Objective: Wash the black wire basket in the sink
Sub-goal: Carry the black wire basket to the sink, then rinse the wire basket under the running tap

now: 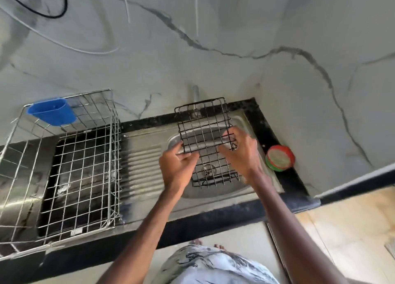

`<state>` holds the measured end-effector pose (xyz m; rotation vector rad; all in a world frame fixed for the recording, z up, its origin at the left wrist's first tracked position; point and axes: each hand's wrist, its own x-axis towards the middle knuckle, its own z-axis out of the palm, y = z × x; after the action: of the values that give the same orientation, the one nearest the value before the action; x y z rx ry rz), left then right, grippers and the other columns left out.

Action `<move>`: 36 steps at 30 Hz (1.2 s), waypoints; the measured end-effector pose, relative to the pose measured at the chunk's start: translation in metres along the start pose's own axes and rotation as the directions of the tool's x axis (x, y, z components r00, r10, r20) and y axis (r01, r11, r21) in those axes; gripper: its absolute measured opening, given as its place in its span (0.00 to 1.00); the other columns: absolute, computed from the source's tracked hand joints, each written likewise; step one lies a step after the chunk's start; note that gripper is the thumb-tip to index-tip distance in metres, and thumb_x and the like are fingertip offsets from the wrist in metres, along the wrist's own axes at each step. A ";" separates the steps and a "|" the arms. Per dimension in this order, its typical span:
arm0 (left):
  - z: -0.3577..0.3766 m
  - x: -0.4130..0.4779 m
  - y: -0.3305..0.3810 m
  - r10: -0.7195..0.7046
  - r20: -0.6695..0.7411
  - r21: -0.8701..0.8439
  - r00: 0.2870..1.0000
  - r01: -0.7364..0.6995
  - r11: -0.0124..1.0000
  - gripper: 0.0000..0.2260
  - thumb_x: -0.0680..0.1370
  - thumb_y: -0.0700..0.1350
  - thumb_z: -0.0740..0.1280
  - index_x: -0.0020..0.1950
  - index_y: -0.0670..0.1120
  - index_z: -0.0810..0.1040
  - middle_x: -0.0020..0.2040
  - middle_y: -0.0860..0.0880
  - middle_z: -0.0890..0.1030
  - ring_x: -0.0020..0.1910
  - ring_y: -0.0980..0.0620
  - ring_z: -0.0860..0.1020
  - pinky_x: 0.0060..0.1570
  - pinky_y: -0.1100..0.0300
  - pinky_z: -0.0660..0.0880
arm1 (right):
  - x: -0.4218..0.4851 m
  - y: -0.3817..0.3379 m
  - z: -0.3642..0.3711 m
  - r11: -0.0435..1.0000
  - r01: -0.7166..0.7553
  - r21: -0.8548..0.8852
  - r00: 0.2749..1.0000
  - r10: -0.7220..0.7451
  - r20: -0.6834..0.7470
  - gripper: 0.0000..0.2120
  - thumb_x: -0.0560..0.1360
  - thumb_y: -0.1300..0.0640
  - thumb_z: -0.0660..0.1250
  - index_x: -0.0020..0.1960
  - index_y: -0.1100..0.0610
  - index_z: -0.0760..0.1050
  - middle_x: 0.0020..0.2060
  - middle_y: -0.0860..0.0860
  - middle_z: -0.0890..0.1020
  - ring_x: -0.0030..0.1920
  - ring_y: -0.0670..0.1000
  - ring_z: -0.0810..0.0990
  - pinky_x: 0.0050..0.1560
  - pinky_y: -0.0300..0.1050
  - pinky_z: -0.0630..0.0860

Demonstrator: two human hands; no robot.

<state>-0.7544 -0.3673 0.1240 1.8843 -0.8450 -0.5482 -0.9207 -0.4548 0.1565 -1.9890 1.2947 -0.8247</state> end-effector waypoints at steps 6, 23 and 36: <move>0.018 0.019 -0.028 0.098 0.005 0.062 0.995 -0.098 0.993 0.29 0.74 0.43 0.79 0.72 0.36 0.76 0.51 0.45 0.88 0.31 0.71 0.80 0.32 0.74 0.77 | 0.017 0.025 0.030 0.997 0.009 -0.080 0.998 -0.005 0.060 0.16 0.77 0.62 0.71 0.63 0.61 0.73 0.42 0.47 0.77 0.31 0.45 0.79 0.29 0.28 0.74; 0.049 0.046 -0.079 -0.069 0.124 0.079 0.990 0.060 0.995 0.29 0.76 0.44 0.78 0.75 0.38 0.73 0.48 0.45 0.88 0.41 0.60 0.85 0.42 0.76 0.77 | 0.055 0.077 0.078 0.975 -0.191 -0.112 0.961 0.209 0.180 0.14 0.74 0.64 0.73 0.59 0.58 0.77 0.42 0.42 0.78 0.36 0.47 0.82 0.40 0.36 0.81; 0.040 0.168 -0.099 0.009 0.158 0.262 0.987 -0.051 0.964 0.15 0.84 0.51 0.66 0.50 0.42 0.87 0.40 0.49 0.88 0.35 0.52 0.87 0.38 0.52 0.84 | 0.094 0.120 0.093 0.919 -0.387 -0.081 0.901 0.395 0.178 0.21 0.72 0.57 0.76 0.63 0.57 0.77 0.57 0.52 0.82 0.48 0.49 0.78 0.50 0.43 0.78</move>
<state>-0.6395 -0.4883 0.0152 2.0872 -1.0928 -0.5924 -0.8836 -0.5670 0.0229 -1.7050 1.5362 -0.4039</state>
